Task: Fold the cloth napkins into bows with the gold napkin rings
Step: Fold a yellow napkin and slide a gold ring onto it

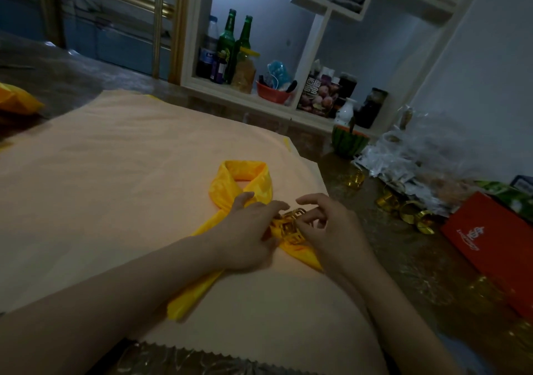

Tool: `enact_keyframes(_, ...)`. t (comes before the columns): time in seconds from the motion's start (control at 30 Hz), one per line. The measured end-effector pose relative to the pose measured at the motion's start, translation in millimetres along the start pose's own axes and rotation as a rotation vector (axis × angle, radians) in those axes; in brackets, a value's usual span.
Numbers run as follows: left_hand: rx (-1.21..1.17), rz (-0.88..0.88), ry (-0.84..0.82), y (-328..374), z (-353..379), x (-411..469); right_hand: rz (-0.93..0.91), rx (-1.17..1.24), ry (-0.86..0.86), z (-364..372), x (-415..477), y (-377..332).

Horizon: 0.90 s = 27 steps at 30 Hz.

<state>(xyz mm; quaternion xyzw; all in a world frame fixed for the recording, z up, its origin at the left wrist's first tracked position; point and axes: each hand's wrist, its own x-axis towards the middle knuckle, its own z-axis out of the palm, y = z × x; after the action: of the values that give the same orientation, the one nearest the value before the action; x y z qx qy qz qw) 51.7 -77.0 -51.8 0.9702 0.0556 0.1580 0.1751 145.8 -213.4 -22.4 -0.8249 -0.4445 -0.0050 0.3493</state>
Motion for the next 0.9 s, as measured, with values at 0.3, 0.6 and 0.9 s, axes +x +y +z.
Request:
enact_keyframes(0.3, 0.084, -0.051, 0.114, 6, 0, 2, 0.197, 0.162, -0.230, -14, -1, -3)
enact_keyframes(0.6, -0.057, -0.065, 0.180, 4, -3, 0, 0.152, 0.408, -0.185, -1, -3, -7)
enact_keyframes(0.9, 0.081, -0.042, 0.062, 4, -3, 0, 0.175, 0.465, -0.097, 5, 0, 3)
